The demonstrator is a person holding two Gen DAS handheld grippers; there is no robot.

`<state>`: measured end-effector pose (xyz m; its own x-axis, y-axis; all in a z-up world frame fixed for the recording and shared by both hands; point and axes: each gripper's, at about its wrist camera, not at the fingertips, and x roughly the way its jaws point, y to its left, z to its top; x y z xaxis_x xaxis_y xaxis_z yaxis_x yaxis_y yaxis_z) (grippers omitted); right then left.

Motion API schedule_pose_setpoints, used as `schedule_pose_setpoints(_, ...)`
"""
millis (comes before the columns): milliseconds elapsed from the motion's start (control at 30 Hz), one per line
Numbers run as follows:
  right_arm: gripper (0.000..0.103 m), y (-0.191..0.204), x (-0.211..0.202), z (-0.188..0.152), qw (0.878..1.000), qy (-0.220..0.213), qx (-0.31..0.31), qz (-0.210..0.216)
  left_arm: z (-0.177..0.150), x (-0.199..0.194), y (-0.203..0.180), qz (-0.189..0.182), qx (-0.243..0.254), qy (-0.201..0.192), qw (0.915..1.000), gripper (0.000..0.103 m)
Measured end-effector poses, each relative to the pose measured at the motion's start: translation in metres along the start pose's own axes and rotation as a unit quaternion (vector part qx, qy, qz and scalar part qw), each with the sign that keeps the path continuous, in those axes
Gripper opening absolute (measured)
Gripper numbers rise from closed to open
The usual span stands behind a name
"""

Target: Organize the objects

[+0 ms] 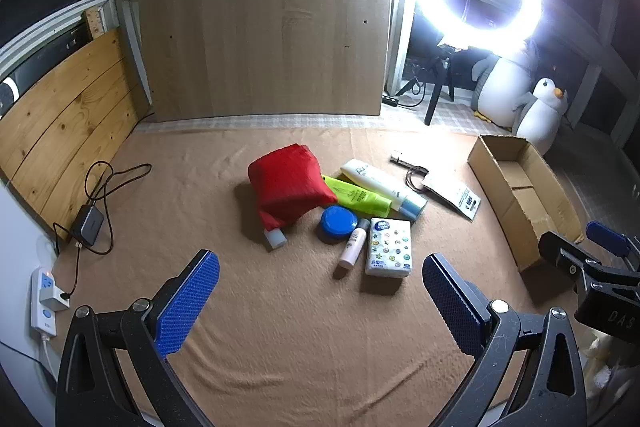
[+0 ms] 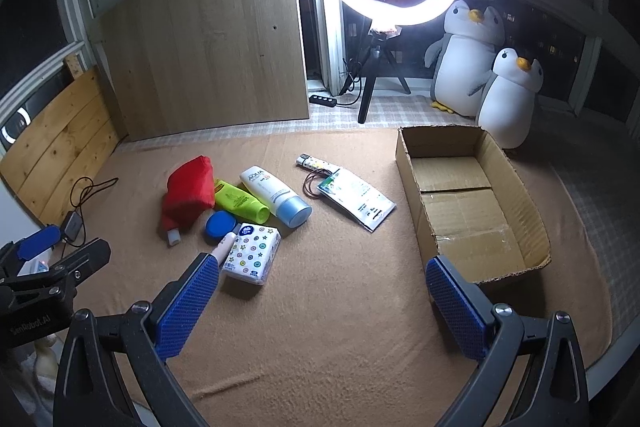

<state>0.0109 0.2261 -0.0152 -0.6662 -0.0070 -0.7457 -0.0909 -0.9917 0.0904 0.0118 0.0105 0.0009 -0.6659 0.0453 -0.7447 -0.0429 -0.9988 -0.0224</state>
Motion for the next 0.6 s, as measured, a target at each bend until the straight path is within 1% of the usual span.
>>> schedule_pose_setpoints(600, 0.102, 0.0003, -0.0029, -0.0013, 1.000, 0.002, 0.004, 0.000, -0.0030, -0.0029, -0.0013, -0.001, 0.000, -0.002, 1.0000, 0.103)
